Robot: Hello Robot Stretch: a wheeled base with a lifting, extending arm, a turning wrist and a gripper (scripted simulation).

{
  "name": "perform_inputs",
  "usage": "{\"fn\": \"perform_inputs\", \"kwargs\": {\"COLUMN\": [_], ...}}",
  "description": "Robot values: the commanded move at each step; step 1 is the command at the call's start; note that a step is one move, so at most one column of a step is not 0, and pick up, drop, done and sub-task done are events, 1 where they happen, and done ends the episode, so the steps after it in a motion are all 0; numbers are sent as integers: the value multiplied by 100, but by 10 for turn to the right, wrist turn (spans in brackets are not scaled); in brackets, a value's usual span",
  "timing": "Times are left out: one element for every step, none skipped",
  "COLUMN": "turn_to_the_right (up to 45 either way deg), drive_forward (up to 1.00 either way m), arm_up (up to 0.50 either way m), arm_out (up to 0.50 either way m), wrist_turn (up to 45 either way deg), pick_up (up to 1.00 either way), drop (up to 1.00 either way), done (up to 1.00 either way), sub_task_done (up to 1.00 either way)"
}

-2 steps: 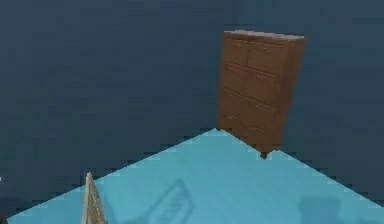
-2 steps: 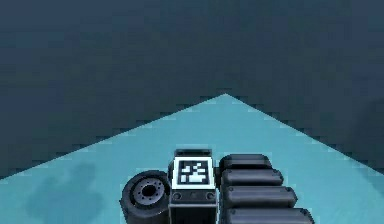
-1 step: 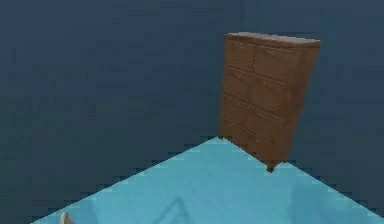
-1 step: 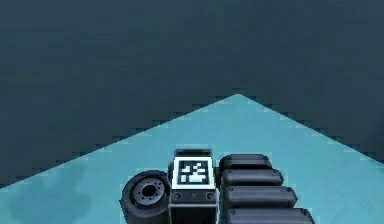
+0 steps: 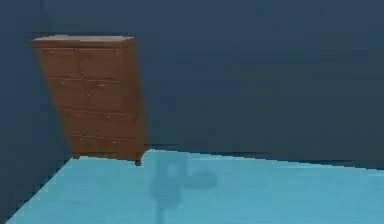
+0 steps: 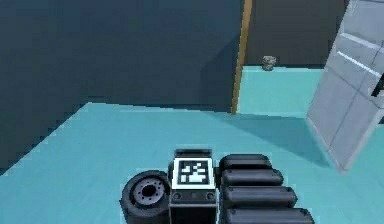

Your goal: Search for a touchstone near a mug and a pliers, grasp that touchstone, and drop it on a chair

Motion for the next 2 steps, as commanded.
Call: {"fn": "perform_inputs", "kwargs": {"turn_to_the_right": [450, 60], "drive_forward": [0, 0], "arm_up": [0, 0], "arm_out": [0, 0], "wrist_turn": [0, 0], "pick_up": [0, 0], "drop": [0, 0], "done": [0, 0], "sub_task_done": [0, 0]}}
